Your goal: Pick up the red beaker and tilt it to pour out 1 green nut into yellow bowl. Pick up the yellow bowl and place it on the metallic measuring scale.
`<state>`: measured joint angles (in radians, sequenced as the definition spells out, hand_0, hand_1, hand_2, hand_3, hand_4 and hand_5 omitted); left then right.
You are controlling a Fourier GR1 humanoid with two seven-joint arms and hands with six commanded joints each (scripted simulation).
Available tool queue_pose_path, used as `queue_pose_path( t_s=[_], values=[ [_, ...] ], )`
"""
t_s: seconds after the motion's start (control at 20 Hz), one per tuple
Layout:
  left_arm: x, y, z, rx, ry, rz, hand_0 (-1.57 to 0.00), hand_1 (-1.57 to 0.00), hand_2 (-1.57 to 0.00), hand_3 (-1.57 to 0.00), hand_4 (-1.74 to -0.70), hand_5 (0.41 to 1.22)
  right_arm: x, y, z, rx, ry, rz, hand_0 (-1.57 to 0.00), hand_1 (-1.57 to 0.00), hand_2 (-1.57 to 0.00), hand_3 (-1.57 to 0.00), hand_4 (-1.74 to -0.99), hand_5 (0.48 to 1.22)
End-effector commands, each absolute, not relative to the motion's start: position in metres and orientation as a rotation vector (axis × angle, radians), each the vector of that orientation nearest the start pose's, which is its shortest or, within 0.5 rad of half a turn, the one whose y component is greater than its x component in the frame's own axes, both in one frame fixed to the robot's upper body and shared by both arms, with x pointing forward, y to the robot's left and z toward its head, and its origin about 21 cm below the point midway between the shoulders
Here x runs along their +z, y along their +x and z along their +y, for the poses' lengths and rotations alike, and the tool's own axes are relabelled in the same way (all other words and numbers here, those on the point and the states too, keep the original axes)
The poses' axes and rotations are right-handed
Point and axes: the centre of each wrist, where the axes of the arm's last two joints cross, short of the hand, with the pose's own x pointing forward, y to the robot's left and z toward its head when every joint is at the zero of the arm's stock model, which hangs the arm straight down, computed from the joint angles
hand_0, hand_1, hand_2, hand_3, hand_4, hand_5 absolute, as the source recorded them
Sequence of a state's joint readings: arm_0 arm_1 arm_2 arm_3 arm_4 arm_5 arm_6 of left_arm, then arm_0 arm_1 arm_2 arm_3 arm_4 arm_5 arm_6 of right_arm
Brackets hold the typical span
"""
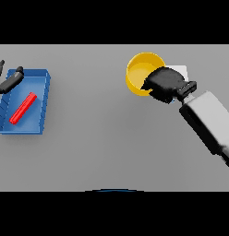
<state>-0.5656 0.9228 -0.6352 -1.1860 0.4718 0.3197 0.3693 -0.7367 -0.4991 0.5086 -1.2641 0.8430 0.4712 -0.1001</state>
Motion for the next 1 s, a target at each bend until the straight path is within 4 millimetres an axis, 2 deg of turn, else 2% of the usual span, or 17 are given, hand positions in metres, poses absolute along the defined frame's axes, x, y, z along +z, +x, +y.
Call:
queue_pose_path(
  t_s=[0.0, 0.3, 0.4, 0.45, 0.7, 0.95],
  values=[
    [0.107, 0.344, 0.340, -0.406, 0.595, -1.127, 0.00, 0.00, 0.00, 0.00, -0.73, 0.717, 0.127, 0.377, -0.191, 1.899, -0.657, -1.289, -1.57, -1.57, -1.53, -1.15, -1.741, 1.221],
    [0.105, 0.343, 0.339, -0.394, 0.588, -1.107, 0.00, 0.00, 0.00, 0.00, -0.74, 0.738, 0.118, 0.402, -0.227, 1.804, -0.740, -1.244, -1.57, -1.57, -1.55, -1.15, -1.741, 1.221],
    [0.107, 0.344, 0.338, -0.404, 0.592, -1.102, 0.00, 0.00, 0.00, 0.00, -0.73, 0.734, 0.110, 0.407, -0.233, 1.770, -0.760, -1.210, -1.57, -1.57, -1.54, -1.15, -1.741, 1.221],
    [0.108, 0.341, 0.343, -0.404, 0.601, -1.098, 0.00, 0.00, 0.00, 0.00, -0.72, 0.732, 0.107, 0.409, -0.236, 1.762, -0.760, -1.202, -1.57, -1.57, -1.52, -1.16, -1.741, 1.221],
    [0.108, 0.341, 0.339, -0.397, 0.597, -1.108, 0.00, 0.00, 0.00, 0.00, -0.73, 0.713, 0.090, 0.418, -0.254, 1.697, -0.766, -1.151, -1.57, -1.57, -1.45, -1.29, -1.741, 1.221],
    [0.108, 0.340, 0.338, -0.395, 0.598, -1.097, 0.00, 0.00, 0.00, 0.00, -0.73, 0.714, 0.076, 0.422, -0.260, 1.655, -0.694, -1.126, -1.55, -1.57, -1.39, -1.41, -1.741, 1.221]
  ],
)
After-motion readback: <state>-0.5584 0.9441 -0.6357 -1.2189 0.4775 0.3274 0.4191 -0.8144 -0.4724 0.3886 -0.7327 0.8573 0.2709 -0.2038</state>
